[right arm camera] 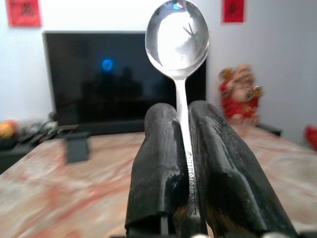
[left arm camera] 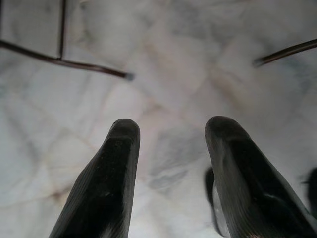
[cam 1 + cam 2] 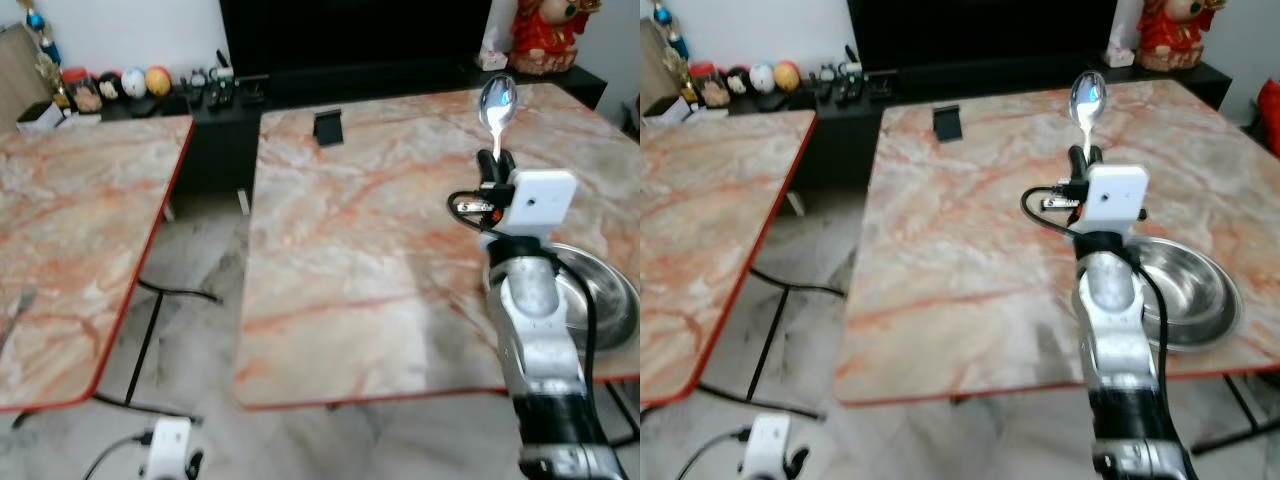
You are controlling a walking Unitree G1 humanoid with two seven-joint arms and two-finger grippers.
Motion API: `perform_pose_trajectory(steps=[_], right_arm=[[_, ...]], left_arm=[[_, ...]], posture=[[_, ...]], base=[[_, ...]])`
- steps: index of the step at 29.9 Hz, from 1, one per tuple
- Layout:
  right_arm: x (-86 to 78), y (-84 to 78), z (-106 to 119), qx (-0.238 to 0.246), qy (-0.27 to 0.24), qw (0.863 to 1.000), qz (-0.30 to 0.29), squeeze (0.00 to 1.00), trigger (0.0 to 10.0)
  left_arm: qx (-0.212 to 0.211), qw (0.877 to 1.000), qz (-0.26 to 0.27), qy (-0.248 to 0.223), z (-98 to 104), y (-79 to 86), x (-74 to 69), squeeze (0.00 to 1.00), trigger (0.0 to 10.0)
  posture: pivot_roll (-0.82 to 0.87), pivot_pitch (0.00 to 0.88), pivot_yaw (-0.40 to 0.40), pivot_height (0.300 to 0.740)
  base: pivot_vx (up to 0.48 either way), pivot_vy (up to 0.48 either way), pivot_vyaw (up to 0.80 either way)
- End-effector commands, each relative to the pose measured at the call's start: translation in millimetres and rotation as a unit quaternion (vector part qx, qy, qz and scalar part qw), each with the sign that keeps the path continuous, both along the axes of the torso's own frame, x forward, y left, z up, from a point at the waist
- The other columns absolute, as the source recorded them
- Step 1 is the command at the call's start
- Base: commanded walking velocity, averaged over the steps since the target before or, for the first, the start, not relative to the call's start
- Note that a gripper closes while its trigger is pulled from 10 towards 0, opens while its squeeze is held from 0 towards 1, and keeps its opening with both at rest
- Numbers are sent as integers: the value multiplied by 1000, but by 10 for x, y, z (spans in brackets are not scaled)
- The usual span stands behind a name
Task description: Setting the table
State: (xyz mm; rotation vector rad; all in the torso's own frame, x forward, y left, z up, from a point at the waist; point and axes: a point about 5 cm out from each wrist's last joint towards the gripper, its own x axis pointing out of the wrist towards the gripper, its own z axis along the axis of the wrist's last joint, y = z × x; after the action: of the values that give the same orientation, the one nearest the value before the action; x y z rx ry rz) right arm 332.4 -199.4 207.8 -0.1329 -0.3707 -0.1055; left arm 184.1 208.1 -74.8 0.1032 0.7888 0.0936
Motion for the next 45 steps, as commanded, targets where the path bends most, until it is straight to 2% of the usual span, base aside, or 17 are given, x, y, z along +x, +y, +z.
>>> perform_pose_trajectory(steps=[1, 17, 25, 30, 32, 35, 38, 39, 41, 42, 44, 45], right_arm=[[16, 82, 66, 1, -9, 1000, 14, 0, 10000], [14, 25, 48, -6, 2, 1000, 4, 0, 10000], [30, -9, 32, -12, 13, 1000, 2, 0, 10000], [82, -127, -38, -38, 62, 997, -9, 0, 10000], [103, -177, -68, -35, 83, 996, -6, 0, 10000], [109, -189, -78, -38, 91, 995, -7, 0, 10000], [148, -254, -180, -60, 150, 987, -9, 0, 10000], [148, -254, -180, -60, 150, 987, -9, 0, 10000], [160, -307, -243, -70, 186, 980, -15, 0, 10000], [160, -307, -243, -70, 186, 980, -15, 0, 10000], [160, -401, -323, -67, 227, 971, -32, 0, 10000], [160, -401, -323, -67, 227, 971, -32, 0, 10000]], left_arm=[[12, 1000, 5, 9, -1, 104, -35, 0, 10000], [12, 1000, 1, 6, 9, 74, 2, 0, 10000], [10, 1000, 0, 8, 12, 80, 9, 0, 10000], [3, 1000, 3, 13, 0, 103, -23, 0, 10000], [1, 1000, 3, 17, -16, 109, -59, 0, 10000], [1, 1000, 3, 18, -19, 109, -66, 0, 10000], [-1, 1000, 1, 22, -31, 102, -87, 0, 10000], [-1, 1000, 1, 22, -31, 102, -87, 0, 10000], [-3, 1000, 0, 24, -36, 90, -87, 0, 10000], [-3, 1000, 0, 24, -36, 90, -87, 0, 10000], [-6, 1000, -2, 25, -33, 71, -67, 0, 10000], [-6, 1000, -2, 25, -33, 71, -67, 0, 10000]], posture=[[-118, 0, 80, 714], [-118, 0, 82, 714], [-117, 0, 82, 714], [-121, 0, 85, 714], [-123, 0, 86, 714], [-123, 0, 86, 714], [-131, 0, 89, 714], [-131, 0, 89, 714], [-132, 0, 88, 714], [-132, 0, 88, 714], [-132, 0, 87, 714], [-132, 0, 87, 714]], base=[[0, -401, 0], [0, -396, 0], [0, -63, 0], [0, 0, 0], [0, 0, 0], [0, 0, 0], [0, 0, 0], [0, 0, 0], [0, 0, 0], [0, 0, 0], [0, 0, 0], [0, 0, 0]])
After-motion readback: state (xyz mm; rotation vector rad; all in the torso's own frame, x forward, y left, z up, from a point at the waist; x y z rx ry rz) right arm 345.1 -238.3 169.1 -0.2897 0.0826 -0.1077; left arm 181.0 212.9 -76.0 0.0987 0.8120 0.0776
